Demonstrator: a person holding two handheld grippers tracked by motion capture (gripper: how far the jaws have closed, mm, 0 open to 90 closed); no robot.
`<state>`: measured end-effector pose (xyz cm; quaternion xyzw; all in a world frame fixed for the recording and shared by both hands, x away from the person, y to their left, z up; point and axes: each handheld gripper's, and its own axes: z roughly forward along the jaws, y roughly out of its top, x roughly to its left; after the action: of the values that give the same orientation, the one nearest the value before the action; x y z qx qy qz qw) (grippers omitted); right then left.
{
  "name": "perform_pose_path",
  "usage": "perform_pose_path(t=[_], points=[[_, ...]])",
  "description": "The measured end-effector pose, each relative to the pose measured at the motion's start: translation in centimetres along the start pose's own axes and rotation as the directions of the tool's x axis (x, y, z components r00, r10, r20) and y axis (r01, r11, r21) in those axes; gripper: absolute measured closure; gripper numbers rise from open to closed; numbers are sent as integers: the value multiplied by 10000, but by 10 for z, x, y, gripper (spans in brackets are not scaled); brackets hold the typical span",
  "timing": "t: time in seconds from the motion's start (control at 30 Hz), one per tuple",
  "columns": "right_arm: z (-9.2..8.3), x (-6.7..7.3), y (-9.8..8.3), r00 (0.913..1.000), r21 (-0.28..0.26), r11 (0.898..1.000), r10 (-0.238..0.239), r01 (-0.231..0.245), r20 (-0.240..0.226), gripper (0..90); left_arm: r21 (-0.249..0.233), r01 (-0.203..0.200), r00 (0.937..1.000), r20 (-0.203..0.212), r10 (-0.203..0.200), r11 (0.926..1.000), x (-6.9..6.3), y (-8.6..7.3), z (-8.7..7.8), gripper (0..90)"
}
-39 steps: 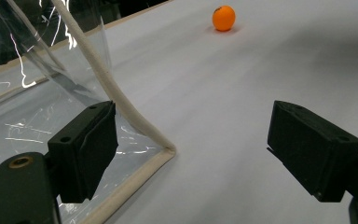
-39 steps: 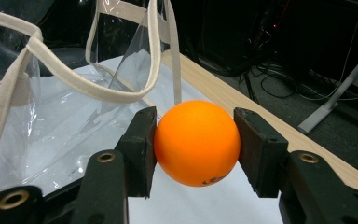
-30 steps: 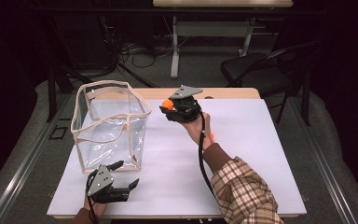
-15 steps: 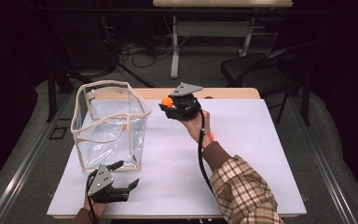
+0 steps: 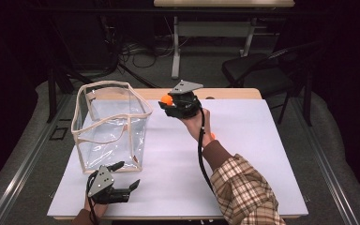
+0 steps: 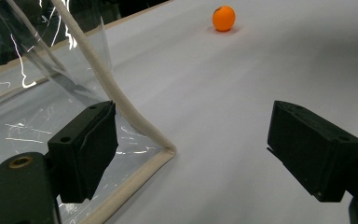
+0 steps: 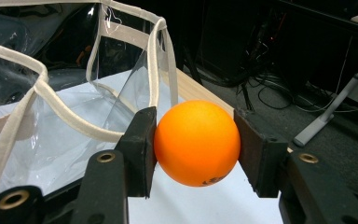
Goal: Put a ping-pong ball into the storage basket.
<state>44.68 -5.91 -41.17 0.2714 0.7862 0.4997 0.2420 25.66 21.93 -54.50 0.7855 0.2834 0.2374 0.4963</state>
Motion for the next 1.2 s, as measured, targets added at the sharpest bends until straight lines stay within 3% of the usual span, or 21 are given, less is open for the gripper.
perform_pose_path(t=[1.2], points=[[5, 11, 19, 9995, -312, 9994, -163, 154, -287, 510, -32, 8, 10000, -12, -8, 10000, 0, 0, 0, 159]])
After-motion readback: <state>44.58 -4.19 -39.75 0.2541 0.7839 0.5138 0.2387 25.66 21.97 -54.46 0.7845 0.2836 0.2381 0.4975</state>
